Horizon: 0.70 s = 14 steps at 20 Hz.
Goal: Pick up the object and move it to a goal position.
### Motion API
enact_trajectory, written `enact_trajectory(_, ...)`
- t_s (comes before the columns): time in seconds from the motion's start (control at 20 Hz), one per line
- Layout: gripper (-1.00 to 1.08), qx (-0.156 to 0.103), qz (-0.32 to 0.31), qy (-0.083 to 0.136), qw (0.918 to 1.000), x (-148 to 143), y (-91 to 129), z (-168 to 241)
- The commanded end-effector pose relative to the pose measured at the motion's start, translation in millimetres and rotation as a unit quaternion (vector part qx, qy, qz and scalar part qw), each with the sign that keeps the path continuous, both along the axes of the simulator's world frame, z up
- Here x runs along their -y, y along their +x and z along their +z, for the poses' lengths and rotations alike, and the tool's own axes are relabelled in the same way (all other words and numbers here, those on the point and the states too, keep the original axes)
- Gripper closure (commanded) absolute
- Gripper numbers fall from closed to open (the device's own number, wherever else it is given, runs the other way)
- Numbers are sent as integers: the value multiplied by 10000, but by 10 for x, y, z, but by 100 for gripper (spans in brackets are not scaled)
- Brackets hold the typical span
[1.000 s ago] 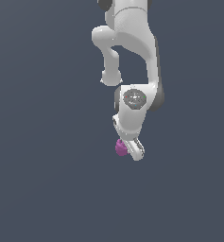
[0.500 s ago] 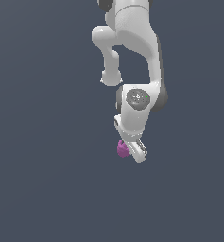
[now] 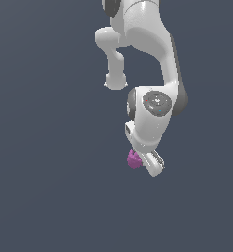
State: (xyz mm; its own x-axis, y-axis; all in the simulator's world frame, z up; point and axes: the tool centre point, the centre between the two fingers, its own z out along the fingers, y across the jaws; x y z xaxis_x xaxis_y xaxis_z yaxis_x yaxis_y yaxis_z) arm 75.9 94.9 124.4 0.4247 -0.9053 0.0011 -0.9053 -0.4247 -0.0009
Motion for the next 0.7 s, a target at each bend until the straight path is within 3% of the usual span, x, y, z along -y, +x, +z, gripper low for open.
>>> enact_trajectory(0.0, 108, 1, 0, 0, 10000, -67, 108, 98)
enact_trajectory(0.65, 108, -4, 2, 0, 10000, -344, 566, 476)
